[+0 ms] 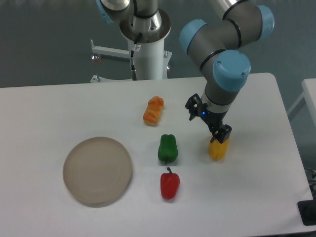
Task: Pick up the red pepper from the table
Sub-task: 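Lift the gripper up from beside the yellow pepper, then move the gripper over the red bell pepper and lower it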
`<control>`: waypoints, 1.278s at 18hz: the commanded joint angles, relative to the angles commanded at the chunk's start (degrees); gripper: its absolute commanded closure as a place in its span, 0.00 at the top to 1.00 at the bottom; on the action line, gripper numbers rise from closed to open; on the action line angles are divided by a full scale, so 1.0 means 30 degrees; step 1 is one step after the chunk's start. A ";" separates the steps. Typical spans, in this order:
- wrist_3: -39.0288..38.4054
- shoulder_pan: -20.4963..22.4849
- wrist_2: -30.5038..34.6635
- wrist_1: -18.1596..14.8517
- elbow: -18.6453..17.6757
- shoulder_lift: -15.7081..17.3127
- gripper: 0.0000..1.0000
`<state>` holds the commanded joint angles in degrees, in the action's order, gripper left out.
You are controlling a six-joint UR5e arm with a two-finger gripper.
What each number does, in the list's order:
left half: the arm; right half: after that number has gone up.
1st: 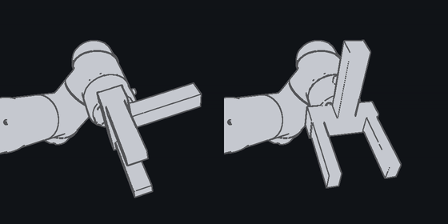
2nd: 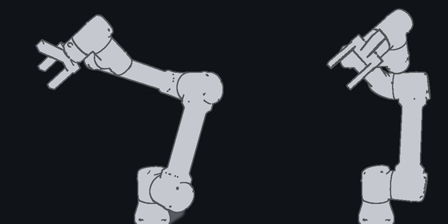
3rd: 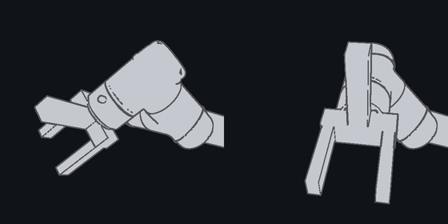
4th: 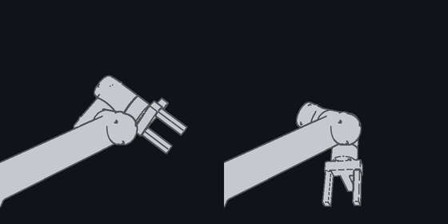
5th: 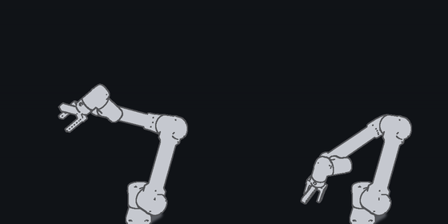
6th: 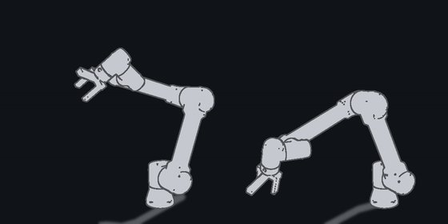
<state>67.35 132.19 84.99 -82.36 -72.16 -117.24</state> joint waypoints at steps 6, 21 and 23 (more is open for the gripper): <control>-0.5740 -0.0849 -0.0206 0.0937 0.0381 -0.1113 1.00; -1.3719 -0.2433 -0.0294 0.4895 0.1172 -0.3750 1.00; -1.3689 -0.2462 -0.0294 0.4924 0.1172 -0.3955 1.00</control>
<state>26.28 124.80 84.11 -67.59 -68.64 -129.11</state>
